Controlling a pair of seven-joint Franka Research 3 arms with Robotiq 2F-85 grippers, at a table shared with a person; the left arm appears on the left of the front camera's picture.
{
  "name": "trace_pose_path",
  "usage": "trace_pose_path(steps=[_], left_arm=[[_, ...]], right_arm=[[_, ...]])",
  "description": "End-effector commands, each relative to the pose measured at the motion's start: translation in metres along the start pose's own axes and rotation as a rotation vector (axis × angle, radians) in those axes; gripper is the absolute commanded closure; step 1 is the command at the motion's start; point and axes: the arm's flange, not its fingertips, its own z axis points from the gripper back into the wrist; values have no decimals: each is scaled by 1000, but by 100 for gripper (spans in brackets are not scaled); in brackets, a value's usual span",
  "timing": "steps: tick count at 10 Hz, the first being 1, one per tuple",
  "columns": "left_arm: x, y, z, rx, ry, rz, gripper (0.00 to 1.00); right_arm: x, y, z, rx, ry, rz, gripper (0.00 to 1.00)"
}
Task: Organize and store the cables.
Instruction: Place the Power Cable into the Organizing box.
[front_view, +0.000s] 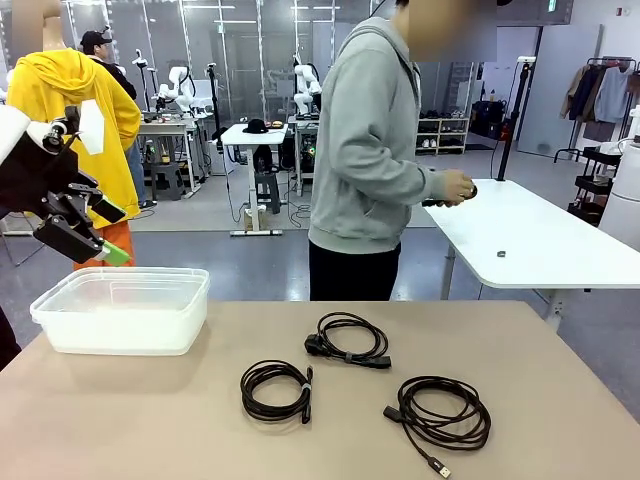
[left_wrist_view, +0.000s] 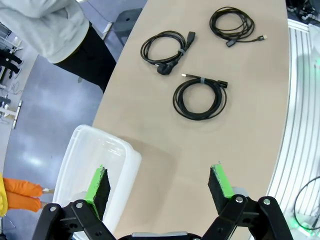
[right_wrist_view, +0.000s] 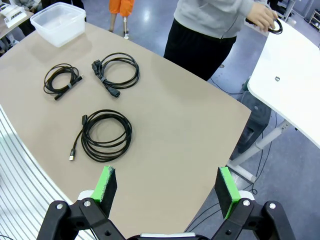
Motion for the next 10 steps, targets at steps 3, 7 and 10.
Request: trace_pose_path(steps=[3,7,10], left_arm=[[0,0,0,0,0,0,0],[88,43,-98,-220,122,-178,0],[145,47,-175,-295,225,-280,0]], right_arm=[[-1,0,1,-2,2,3,0],[-1,0,1,-2,2,3,0],[-1,0,1,-2,2,3,0]])
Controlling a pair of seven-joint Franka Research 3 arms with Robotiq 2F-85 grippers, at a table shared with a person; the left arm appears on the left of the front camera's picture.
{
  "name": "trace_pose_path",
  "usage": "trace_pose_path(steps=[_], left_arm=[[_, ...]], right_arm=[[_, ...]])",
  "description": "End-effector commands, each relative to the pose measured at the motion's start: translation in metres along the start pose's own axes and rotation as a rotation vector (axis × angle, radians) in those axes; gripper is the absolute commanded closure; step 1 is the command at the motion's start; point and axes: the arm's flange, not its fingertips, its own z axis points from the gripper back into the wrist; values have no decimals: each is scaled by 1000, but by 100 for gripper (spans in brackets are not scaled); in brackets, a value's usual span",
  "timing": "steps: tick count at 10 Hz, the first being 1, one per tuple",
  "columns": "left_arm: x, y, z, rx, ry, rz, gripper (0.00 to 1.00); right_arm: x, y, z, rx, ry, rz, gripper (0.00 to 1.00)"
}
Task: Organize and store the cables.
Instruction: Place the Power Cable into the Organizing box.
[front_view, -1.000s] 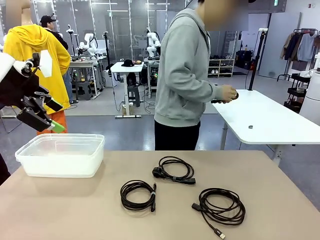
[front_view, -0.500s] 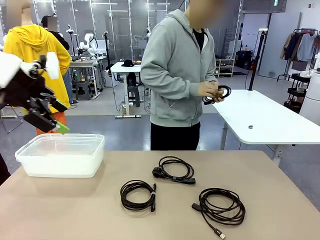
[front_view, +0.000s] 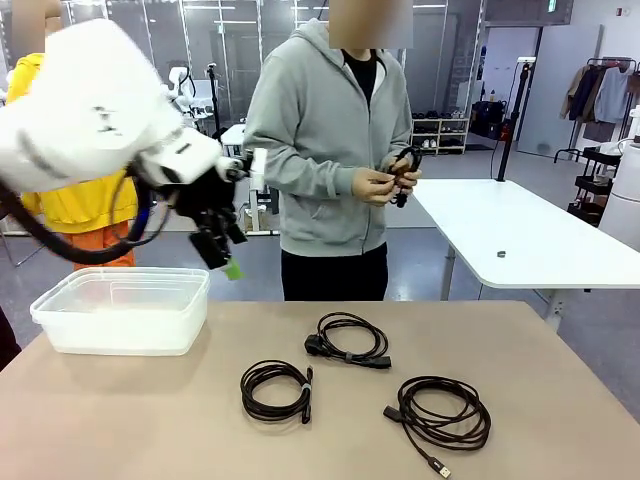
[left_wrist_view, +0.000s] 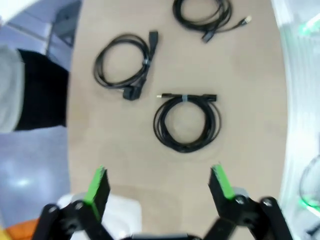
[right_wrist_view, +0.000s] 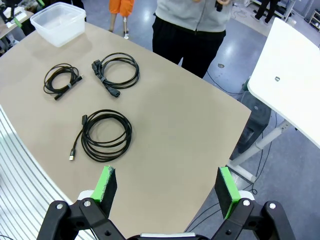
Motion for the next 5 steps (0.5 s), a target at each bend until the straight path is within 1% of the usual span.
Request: trace_pose_path(steps=[1,2,3,5], left_arm=[[34,29,-20,-61,90,-73,0],[51,35,-42,-86,135,-79,0],[70,41,-66,-78,164,-85,0],[98,41,-112,-47,239,-113,0]], right_arm=[[-1,0,1,-2,2,3,0],[-1,0,1,-2,2,3,0],[-1,0,1,-2,2,3,0],[-1,0,1,-2,2,3,0]])
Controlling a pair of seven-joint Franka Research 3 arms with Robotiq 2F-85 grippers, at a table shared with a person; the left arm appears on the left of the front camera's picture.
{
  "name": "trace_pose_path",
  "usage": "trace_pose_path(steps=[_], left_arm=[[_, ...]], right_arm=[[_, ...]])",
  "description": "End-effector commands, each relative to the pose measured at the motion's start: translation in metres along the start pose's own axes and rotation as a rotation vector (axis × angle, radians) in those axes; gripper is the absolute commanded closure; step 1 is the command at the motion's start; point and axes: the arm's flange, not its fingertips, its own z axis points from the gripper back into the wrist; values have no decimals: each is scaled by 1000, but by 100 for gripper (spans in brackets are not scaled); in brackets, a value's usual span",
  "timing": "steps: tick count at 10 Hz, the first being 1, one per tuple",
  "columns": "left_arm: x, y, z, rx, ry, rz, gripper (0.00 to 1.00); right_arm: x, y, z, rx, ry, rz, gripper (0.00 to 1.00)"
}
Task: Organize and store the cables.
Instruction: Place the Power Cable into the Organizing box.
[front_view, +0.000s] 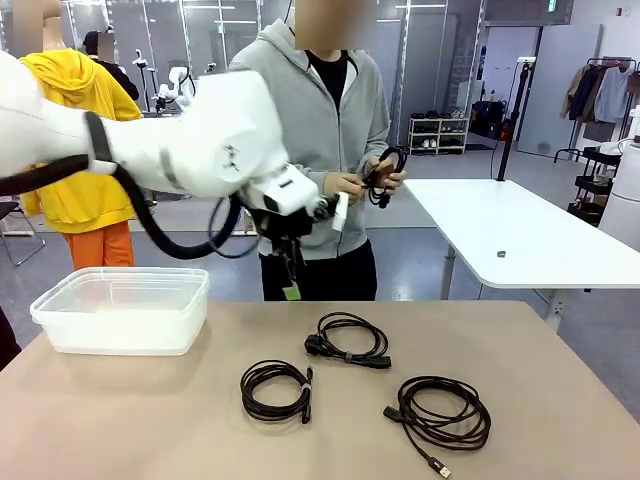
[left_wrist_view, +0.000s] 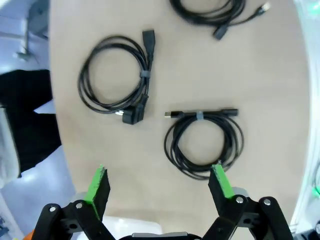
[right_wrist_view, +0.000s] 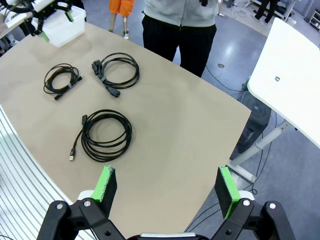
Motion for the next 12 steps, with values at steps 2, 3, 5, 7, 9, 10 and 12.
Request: trace_pose_path(steps=[2,3,5,7,9,10,12], left_arm=[[44,17,-52,-17,50,6,0],[53,14,-73,-25,54,23,0],[62,5,-96,-23,82,28,0],[64,4,-101,-2,72,27,0],[65,4,-100,-14,75,25,0],[66,4,-97,-61,48,-44,0],[63,4,-102,-25,74,16,0]], right_arm=[[-1,0,1,-2,2,3,0],[-1,0,1,-2,2,3,0],[-1,0,1,-2,2,3,0],[-1,0,1,-2,2,3,0],[-1,0,1,-2,2,3,0],[-1,0,1,-2,2,3,0],[-1,0,1,-2,2,3,0]])
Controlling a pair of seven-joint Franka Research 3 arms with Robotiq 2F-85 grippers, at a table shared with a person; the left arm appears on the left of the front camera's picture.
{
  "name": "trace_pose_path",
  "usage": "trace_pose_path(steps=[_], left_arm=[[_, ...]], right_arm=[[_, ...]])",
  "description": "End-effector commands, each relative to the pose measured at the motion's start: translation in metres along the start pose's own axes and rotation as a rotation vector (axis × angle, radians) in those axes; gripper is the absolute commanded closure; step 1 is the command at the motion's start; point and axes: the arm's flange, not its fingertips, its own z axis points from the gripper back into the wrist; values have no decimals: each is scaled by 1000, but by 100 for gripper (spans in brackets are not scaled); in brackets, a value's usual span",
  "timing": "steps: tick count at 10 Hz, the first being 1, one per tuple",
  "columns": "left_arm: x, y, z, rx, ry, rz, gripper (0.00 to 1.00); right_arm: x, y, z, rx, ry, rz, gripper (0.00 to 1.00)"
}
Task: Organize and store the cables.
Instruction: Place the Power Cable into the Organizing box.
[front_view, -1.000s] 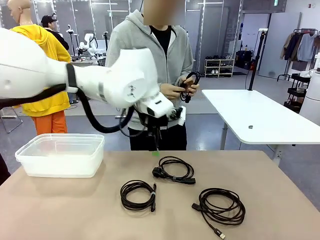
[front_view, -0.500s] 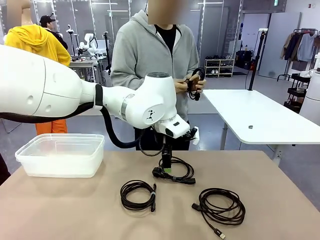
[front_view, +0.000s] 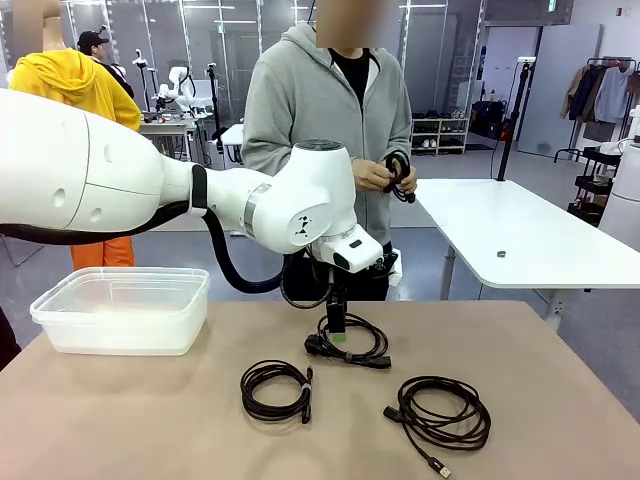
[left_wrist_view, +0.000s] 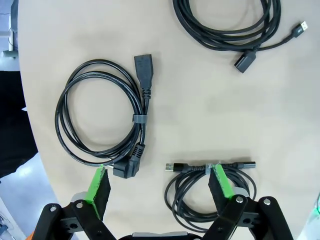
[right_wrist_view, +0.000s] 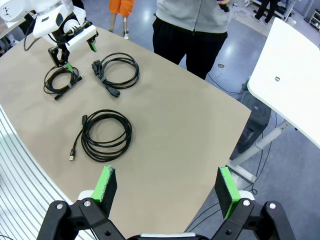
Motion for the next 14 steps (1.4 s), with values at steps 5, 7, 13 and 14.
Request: trace_pose_path(steps=[5,7,13,14], left_arm=[[2,9,-8,-44,4,5,0],[6,37,-4,-34,-4,38,0],[0,87,-26,-77,3,82,0],[-3,82,-34,-73,-21,82,0]], right_arm=[[-1,0,1,-2,2,3,0],[-1,0,1,-2,2,3,0],[-1,0,1,-2,2,3,0],[-1,0,1,-2,2,3,0]])
